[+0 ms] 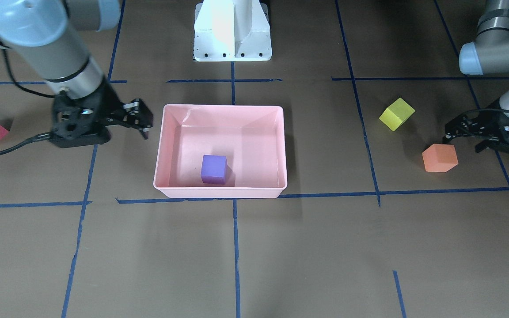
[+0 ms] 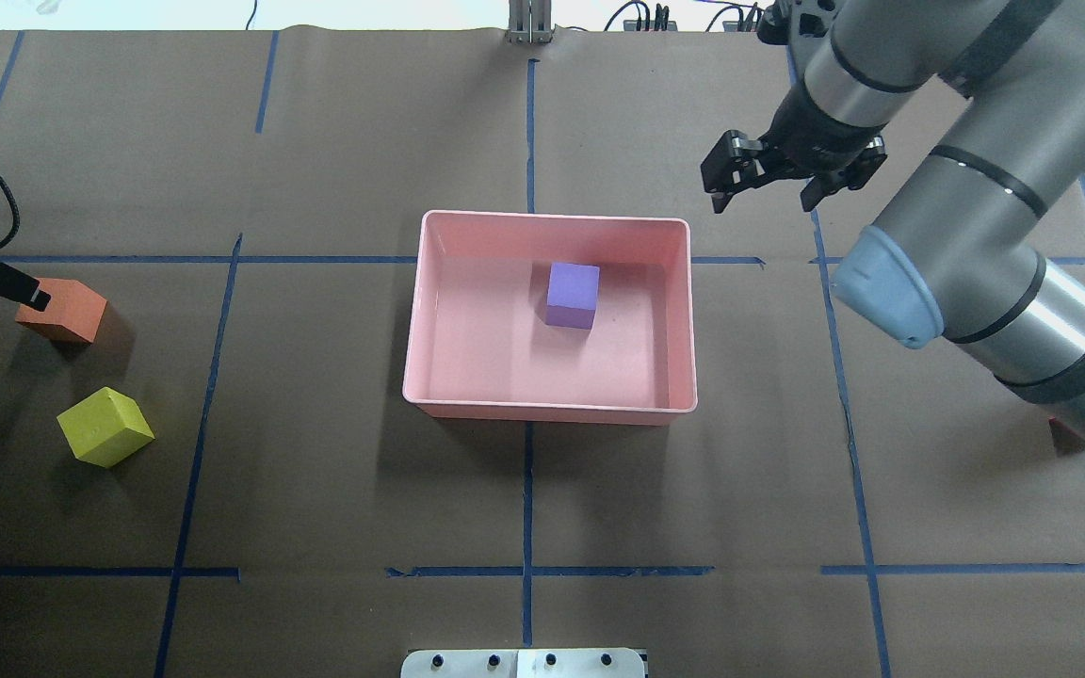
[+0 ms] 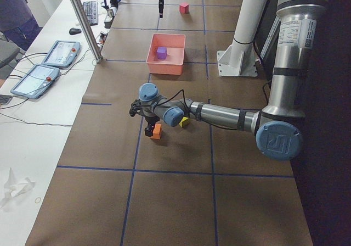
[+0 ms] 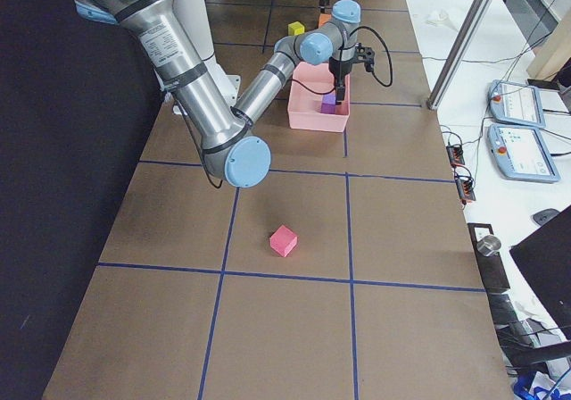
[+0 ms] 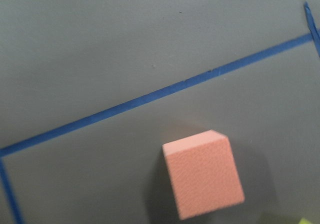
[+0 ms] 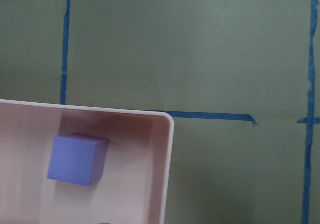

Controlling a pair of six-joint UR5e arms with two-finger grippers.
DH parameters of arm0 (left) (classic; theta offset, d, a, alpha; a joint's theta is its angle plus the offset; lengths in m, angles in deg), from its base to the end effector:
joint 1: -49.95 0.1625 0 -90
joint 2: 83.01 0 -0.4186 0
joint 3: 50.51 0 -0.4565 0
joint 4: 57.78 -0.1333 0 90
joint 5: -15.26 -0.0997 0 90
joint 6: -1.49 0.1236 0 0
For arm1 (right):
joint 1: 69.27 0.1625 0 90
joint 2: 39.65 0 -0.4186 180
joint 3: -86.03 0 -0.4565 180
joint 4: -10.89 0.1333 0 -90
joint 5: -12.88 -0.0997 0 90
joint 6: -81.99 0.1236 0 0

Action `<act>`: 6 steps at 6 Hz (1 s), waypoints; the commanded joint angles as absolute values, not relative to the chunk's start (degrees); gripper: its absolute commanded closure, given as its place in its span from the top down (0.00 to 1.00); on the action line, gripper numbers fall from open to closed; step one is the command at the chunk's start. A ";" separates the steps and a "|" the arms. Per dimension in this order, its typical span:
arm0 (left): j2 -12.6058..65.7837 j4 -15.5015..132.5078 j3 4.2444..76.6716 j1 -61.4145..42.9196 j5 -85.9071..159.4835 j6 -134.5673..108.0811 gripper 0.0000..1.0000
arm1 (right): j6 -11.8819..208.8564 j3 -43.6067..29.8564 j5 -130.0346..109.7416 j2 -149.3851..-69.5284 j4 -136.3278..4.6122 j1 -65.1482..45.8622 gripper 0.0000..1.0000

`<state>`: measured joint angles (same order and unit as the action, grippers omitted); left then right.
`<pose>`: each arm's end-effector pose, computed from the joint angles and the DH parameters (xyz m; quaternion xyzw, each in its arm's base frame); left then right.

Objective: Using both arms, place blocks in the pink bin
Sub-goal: 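Grasp the orange cube with the left gripper while the right arm withdraws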

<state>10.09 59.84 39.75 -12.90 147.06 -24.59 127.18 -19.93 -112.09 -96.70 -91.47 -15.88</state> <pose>0.2336 -0.5671 0.5814 0.0690 0.4191 0.1037 0.8993 -0.3483 -0.5736 0.1917 0.0393 -0.4115 -0.0262 0.9102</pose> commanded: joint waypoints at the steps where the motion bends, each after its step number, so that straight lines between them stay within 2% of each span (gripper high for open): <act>1: 10.16 62.72 37.12 -11.23 146.92 -28.39 1.00 | 123.03 -19.96 -113.33 -98.53 -91.50 -13.64 1.00; 4: 13.06 62.72 34.66 -8.86 146.22 -32.00 1.00 | 122.77 -20.14 -113.25 -99.59 -91.15 -13.64 1.00; 5: 13.15 62.72 34.57 -6.59 142.99 -31.74 0.93 | 121.29 -20.05 -113.25 -100.55 -90.98 -13.64 1.00; 6: 13.50 62.72 34.91 -6.04 142.79 -31.47 0.69 | 117.88 -19.96 -113.33 -101.34 -90.98 -13.55 1.00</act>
<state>13.21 62.72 34.74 -7.00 143.71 -31.69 120.63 -20.05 -113.27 -100.53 -91.03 -13.61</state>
